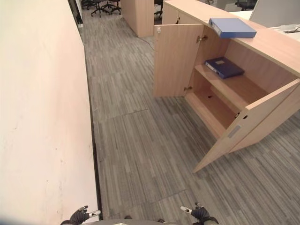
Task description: Put the empty folder in the office cabinet
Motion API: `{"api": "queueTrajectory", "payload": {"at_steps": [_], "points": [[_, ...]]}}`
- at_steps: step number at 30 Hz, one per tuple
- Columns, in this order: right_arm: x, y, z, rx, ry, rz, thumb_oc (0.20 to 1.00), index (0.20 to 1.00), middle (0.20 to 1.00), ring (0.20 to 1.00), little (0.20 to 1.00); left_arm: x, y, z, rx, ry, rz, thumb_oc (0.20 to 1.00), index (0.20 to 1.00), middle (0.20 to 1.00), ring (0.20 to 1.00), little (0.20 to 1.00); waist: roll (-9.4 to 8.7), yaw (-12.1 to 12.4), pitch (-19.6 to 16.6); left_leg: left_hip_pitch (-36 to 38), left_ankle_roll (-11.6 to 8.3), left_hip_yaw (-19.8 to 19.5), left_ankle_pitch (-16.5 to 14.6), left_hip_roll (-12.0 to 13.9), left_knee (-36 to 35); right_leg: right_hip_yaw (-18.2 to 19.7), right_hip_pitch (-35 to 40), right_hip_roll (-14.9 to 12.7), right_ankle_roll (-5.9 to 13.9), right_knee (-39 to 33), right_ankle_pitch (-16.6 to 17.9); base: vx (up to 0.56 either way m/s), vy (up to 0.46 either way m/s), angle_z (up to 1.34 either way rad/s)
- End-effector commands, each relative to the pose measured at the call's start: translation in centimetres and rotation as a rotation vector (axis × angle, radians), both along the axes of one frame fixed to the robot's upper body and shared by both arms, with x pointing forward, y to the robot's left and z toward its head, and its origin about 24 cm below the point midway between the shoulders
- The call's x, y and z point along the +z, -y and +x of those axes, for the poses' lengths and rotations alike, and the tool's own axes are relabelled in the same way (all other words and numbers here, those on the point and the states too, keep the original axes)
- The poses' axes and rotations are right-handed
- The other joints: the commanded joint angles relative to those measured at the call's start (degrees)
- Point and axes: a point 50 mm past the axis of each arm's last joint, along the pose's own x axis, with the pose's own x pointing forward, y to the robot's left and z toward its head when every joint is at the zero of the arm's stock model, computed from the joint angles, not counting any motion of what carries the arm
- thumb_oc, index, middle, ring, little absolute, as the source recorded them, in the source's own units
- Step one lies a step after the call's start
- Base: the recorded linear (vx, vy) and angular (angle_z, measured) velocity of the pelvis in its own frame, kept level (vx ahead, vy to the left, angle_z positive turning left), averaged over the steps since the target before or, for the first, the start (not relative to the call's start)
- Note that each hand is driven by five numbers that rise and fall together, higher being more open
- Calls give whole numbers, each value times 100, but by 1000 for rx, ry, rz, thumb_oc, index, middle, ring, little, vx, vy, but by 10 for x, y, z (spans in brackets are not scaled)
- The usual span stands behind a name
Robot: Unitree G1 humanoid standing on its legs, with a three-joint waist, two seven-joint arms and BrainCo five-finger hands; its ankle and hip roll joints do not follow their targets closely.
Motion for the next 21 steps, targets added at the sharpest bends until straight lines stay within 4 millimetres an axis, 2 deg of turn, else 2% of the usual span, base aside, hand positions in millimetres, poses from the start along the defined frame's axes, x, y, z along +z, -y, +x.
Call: {"api": "queueTrajectory", "payload": {"at_steps": [1, 2, 3, 4, 5, 6, 7, 9, 10, 12, 15, 16, 18, 19, 20, 21], "points": [[14, 21, 24, -24, 86, -53, 1000, 1000, 1000, 1000, 1000, 9, -1, 33, 0, 97, -3, 1000, 1000, 1000, 1000, 1000, -134, 61, 334, -515, -344, 525, -213, 486, 1480, -53, 298, -279, 333, 176, -374, 50, -98, 32], [15, 24, 24, -41, 91, -59, 1000, 1000, 1000, 1000, 1000, 9, 1, 35, 8, 103, -8, 1000, 1000, 1000, 1000, 1000, -121, 84, 410, -812, -334, 608, 27, 598, 1620, -62, 424, -289, 314, 137, -434, 126, -37, 20], [15, 25, 24, -50, 89, -59, 1000, 1000, 1000, 1000, 1000, 9, 1, 34, 12, 100, -9, 1000, 1000, 1000, 1000, 1000, -143, 127, 414, -997, -298, 648, 5, 613, 1528, -50, 487, -316, 326, 122, -489, 288, 16, 10], [14, 25, 22, -54, 81, -61, 1000, 1000, 1000, 1000, 1000, 8, 1, 31, 10, 89, -3, 1000, 1000, 1000, 1000, 1000, -141, 223, 386, -1177, -263, 628, 123, 639, 1109, -11, 603, -294, 369, 110, -600, 393, 71, 3], [13, 24, 19, -42, 65, -62, 1000, 1000, 1000, 1000, 1000, 7, 0, 29, 3, 77, 6, 1000, 1000, 1000, 1000, 1000, -65, 336, 386, -1410, -289, 521, 475, 748, 616, 65, 736, -214, 376, 184, -780, 438, 84, 9], [12, 23, 19, -36, 59, -65, 1000, 1000, 1000, 1000, 1000, 7, -1, 28, 4, 73, 12, 1000, 1000, 1000, 1000, 1000, -71, 396, 396, -1507, -297, 494, 556, 769, 343, 135, 816, -215, 376, 267, -924, 488, 110, 13], [11, 23, 20, -33, 53, -67, 1000, 1000, 1000, 1000, 1000, 7, -3, 27, 9, 74, 15, 1000, 1000, 1000, 1000, 1000, -81, 507, 410, -1779, -327, 397, 611, 902, 4, 332, 979, -207, 385, 418, -1154, 415, 95, -6], [11, 21, 20, -38, 52, -63, 1000, 1000, 1000, 1000, 1000, 8, -6, 26, 16, 73, 18, 1000, 1000, 1000, 1000, 1000, -102, 601, 415, -1912, -351, 277, 676, 1007, -217, 554, 1111, -217, 383, 553, -1324, 432, 127, -60], [10, 20, 20, -34, 46, -60, 1000, 1000, 1000, 1000, 1000, 7, -8, 22, 21, 62, 23, 1000, 1000, 1000, 1000, 1000, -107, 705, 395, -2052, -388, 72, 783, 1131, -319, 800, 1298, -216, 381, 576, -1477, 554, 222, -77], [8, 16, 20, -1, 28, -59, 1000, 1000, 1000, 1000, 1000, 5, -11, 13, 30, 24, 34, 1000, 1000, 1000, 1000, 1000, -111, 837, 333, -2130, -436, -68, 869, 1201, -371, 1053, 1497, -235, 423, 541, -1586, 430, 213, -42], [7, 14, 19, 5, 24, -56, 1000, 1000, 1000, 1000, 1000, 4, -12, 10, 28, 8, 39, 1000, 1000, 1000, 1000, 1000, -120, 867, 295, -2129, -465, -69, 1008, 1218, -361, 1096, 1536, -275, 463, 542, -1600, 250, 220, -91], [5, 8, 19, -1, 23, -35, 1000, 1000, 1000, 1000, 1000, 4, -16, 6, 21, -9, 54, 1000, 1000, 1000, 1000, 1000, -180, 899, 154, -2088, -468, 133, 1266, 1193, -271, 1143, 1488, -455, 605, 638, -1552, 383, 385, -92], [3, 4, 15, 5, 7, -26, 1000, 1000, 1000, 1000, 1000, 4, -19, 4, 9, -19, 68, 1000, 1000, 1000, 1000, 1000, -278, 908, 30, -2011, -384, 199, 1314, 1077, -180, 1174, 1345, -613, 769, 821, -1348, 419, 436, -32], [2, 1, 15, 16, 4, -17, 1000, 1000, 1000, 1000, 1000, 5, -21, 6, -2, -20, 77, 1000, 1000, 1000, 1000, 1000, -379, 897, -34, -1930, -244, 292, 1177, 880, -115, 1230, 1206, -740, 957, 1042, -867, 351, 394, -17], [2, 0, 15, 21, 0, -16, 1000, 1000, 1000, 1000, 1000, 6, -22, 7, -3, -16, 81, 1000, 1000, 1000, 1000, 1000, -438, 898, -67, -1889, -172, 342, 1097, 772, -106, 1270, 1131, -802, 1049, 1177, -621, 383, 467, -12], [2, -2, 19, 20, 14, -11, 1000, 1000, 1000, 1000, 1000, 8, -26, 12, -5, 1, 90, 1000, 1000, 1000, 1000, 1000, -522, 890, -144, -1779, -4, 440, 874, 551, -129, 1368, 886, -847, 1236, 1615, -65, 286, 374, 11]]}}
